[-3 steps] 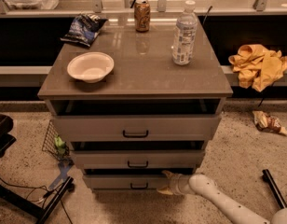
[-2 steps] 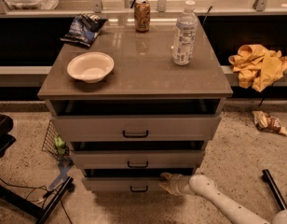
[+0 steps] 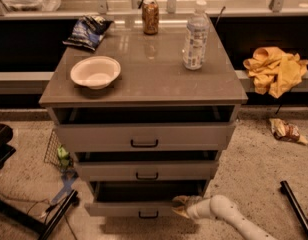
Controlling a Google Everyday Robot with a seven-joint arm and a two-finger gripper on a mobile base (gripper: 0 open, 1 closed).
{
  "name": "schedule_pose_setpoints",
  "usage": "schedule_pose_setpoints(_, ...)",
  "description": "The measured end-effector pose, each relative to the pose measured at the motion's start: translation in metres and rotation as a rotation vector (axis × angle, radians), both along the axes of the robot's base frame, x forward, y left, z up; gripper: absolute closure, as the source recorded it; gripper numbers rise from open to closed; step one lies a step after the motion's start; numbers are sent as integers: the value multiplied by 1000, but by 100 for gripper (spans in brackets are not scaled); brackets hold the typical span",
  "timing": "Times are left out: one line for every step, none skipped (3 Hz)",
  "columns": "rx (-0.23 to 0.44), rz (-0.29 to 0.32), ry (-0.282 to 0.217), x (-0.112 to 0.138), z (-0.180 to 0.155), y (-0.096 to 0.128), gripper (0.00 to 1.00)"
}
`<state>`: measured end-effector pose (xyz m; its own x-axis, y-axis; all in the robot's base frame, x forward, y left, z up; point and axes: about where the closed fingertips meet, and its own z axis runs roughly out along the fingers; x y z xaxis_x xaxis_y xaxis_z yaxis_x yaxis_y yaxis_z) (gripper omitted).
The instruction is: Open bottom drawer
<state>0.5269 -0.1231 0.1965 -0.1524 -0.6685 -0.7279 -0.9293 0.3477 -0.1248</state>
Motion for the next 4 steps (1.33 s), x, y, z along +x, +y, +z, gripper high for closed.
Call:
schedule_pose_setpoints(0,0,0,0,1,0,100)
schedule_pose_setpoints(21,-8,23,-24,-4,-15,100)
schedule_pose_setpoints(21,-8,23,-24,-3,-15,100)
schedule_pose_setpoints(39,-5,44,-42,-6,-25,100)
